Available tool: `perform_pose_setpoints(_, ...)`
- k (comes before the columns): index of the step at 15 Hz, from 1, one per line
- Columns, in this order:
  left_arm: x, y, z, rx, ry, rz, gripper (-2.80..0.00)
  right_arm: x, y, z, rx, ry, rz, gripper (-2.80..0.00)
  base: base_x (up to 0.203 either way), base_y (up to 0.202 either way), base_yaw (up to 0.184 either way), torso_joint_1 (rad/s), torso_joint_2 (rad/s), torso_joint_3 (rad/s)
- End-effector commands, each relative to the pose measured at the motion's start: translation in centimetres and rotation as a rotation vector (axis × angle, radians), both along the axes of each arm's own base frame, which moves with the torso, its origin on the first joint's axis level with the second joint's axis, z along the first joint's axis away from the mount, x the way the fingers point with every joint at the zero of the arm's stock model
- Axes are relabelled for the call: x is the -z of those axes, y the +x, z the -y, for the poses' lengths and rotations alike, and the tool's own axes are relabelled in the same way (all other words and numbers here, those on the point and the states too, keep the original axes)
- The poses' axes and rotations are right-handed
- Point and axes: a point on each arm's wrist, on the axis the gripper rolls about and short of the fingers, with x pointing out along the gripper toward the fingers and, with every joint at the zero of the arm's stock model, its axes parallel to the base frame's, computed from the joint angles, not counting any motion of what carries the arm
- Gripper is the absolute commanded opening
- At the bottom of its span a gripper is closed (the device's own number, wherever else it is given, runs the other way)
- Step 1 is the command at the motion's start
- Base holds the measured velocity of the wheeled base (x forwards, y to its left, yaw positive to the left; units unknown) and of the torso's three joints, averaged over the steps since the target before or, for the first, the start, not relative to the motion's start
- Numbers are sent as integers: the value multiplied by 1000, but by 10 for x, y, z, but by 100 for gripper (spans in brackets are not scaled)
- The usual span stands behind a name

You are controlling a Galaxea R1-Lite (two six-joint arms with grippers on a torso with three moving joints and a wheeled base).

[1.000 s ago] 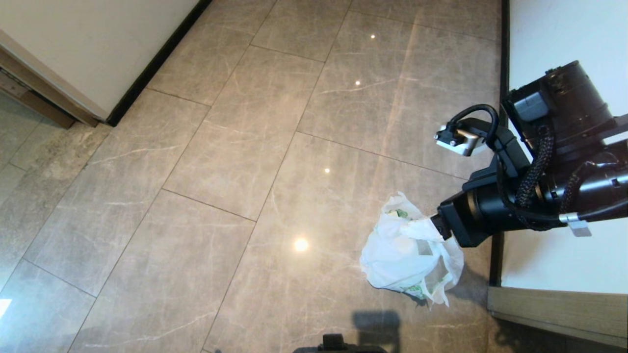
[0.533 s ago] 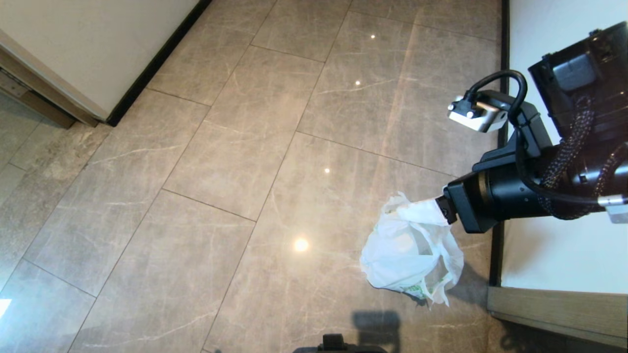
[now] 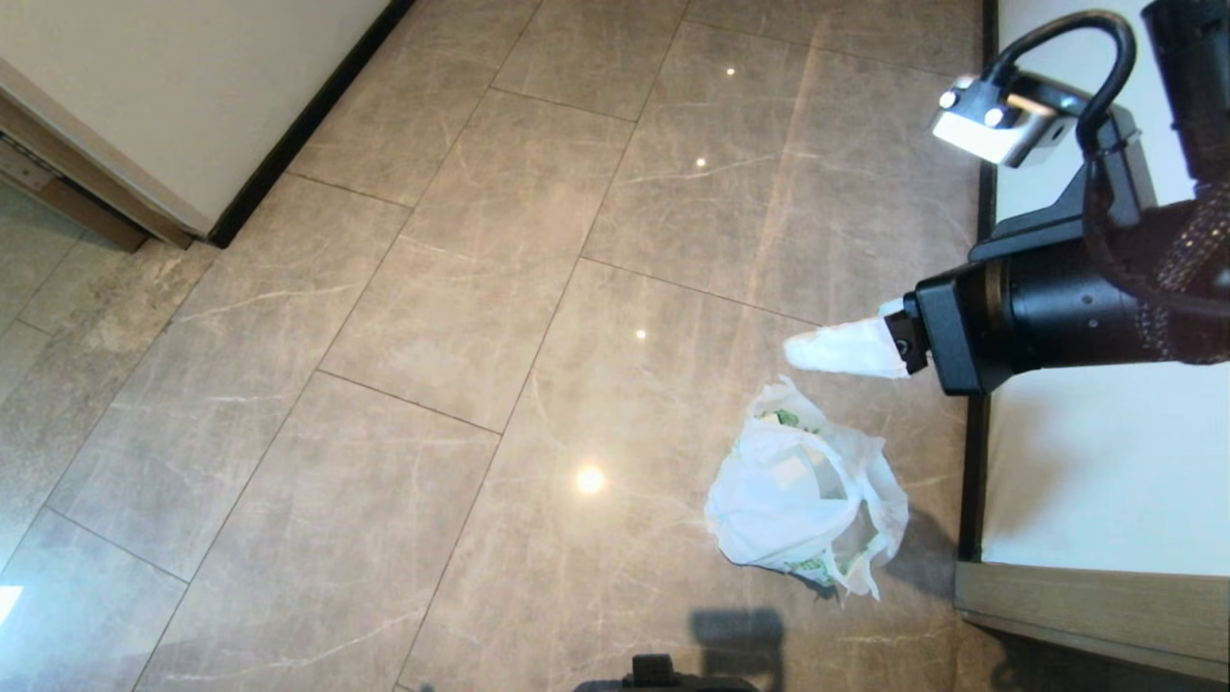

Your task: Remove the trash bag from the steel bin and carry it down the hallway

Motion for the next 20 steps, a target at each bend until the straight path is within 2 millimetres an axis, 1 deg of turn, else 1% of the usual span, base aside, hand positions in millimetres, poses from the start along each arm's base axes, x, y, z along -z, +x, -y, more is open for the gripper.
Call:
perform_pose_setpoints(1,0,0,0,0,-1,0,-280,-19,-5,4,4,28,37,0,0,0,0,0,0,0)
perform_pose_setpoints(6,0,0,0,0,-1,0,-280,-49,-13,13,76,47,112,0,0,0,0,0,0,0)
perform_pose_setpoints(9,0,0,0,0,-1,0,-280,-64,-19,19,85,57,127,0,0,0,0,0,0,0)
perform_pose_setpoints(12,0,0,0,0,-1,0,-280,-70,-27,28,125,55,145,0,0,0,0,0,0,0)
perform_pose_setpoints(15,0,0,0,0,-1,0,-280,-70,-26,31,147,55,149,0,0,0,0,0,0,0)
perform_pose_setpoints(17,0,0,0,0,-1,0,-280,-73,-27,44,198,67,163,0,0,0,0,0,0,0)
perform_pose_setpoints(20,0,0,0,0,-1,0,-280,-79,-40,59,229,86,188,0,0,0,0,0,0,0)
